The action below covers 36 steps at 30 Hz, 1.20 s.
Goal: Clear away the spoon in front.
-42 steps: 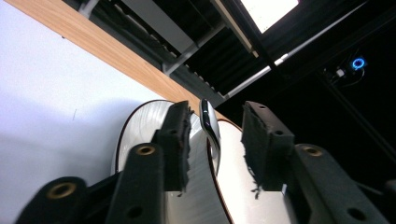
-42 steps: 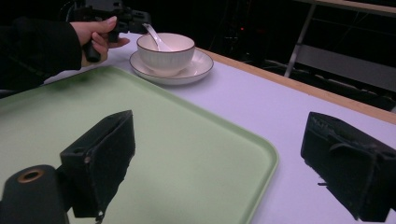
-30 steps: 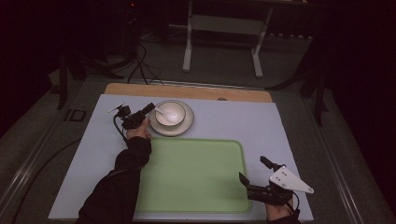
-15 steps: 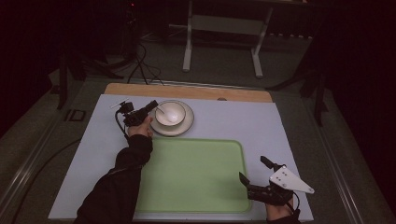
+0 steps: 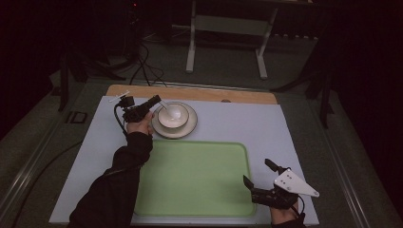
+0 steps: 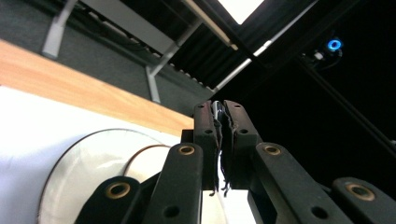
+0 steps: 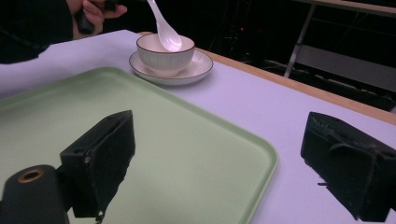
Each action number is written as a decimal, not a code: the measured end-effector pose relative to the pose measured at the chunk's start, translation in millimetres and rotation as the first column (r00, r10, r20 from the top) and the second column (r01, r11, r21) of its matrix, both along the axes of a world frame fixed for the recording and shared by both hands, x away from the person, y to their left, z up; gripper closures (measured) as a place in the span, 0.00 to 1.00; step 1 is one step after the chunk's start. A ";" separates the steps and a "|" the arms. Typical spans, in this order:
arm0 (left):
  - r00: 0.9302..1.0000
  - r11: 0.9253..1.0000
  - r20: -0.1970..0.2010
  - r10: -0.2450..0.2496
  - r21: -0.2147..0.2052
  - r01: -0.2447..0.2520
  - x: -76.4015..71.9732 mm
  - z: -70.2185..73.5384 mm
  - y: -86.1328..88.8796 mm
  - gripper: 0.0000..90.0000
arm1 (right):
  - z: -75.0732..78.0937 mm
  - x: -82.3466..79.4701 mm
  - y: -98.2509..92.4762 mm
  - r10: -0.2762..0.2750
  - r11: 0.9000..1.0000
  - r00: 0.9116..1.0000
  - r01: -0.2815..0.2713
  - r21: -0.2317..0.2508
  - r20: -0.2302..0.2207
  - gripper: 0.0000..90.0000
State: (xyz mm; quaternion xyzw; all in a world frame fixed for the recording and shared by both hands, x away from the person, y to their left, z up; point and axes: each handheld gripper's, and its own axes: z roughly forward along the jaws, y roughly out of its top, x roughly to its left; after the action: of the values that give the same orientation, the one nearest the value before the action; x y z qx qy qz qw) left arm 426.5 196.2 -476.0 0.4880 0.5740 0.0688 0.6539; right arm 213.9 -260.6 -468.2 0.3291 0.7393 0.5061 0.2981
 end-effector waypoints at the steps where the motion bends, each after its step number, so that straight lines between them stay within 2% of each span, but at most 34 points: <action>1: 1.000 1.000 0.002 0.004 0.008 -0.004 -1.1 3.8 0.0 0.94 | 0.0 0.1 0.0 0.000 1.000 1.000 0.000 0.000 0.000 0.11; 9: 0.999 0.998 -0.003 -0.037 0.042 0.037 -7.0 27.6 2.0 0.94 | 0.0 0.0 0.4 -0.001 1.000 1.000 0.001 -0.002 -0.002 0.11; 16: 0.995 0.992 -0.028 -0.093 0.084 0.095 -13.9 43.3 3.0 0.94 | -0.2 0.3 1.2 0.000 1.000 1.000 0.000 -0.002 -0.001 0.11; 19: 0.992 0.989 -0.031 -0.120 0.088 0.122 -17.3 49.5 4.6 0.94 | -0.3 0.5 1.7 0.001 1.000 1.000 -0.001 -0.005 0.000 0.11; 22: 0.988 0.983 -0.041 -0.147 0.103 0.151 -20.5 55.6 4.5 0.94 | -0.3 0.4 2.1 0.002 1.000 1.000 -0.002 -0.006 -0.002 0.11; 23: 0.986 0.980 -0.055 -0.160 0.114 0.165 -21.6 57.5 4.5 0.94 | -0.4 0.5 2.2 0.002 1.000 1.000 -0.002 -0.006 -0.002 0.11; 29: 0.974 0.965 -0.071 -0.217 0.131 0.225 -30.1 66.6 2.0 0.94 | -0.7 0.6 3.0 0.000 1.000 1.000 0.000 -0.006 -0.004 0.11; 35: 0.956 0.944 -0.085 -0.280 0.159 0.290 -39.7 74.6 -0.3 0.94 | -0.8 0.8 3.6 0.000 1.000 1.000 0.000 -0.008 -0.004 0.11; 36: 0.956 0.944 -0.085 -0.280 0.159 0.290 -39.7 74.6 -0.3 0.94 | -0.8 0.8 3.6 0.000 1.000 1.000 0.000 -0.008 -0.004 0.11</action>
State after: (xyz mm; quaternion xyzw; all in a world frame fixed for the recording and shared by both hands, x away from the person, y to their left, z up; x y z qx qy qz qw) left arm 386.8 195.9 -401.4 0.6216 0.5093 0.0069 0.5951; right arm 214.7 -257.1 -469.0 0.3290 0.7420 0.5025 0.2979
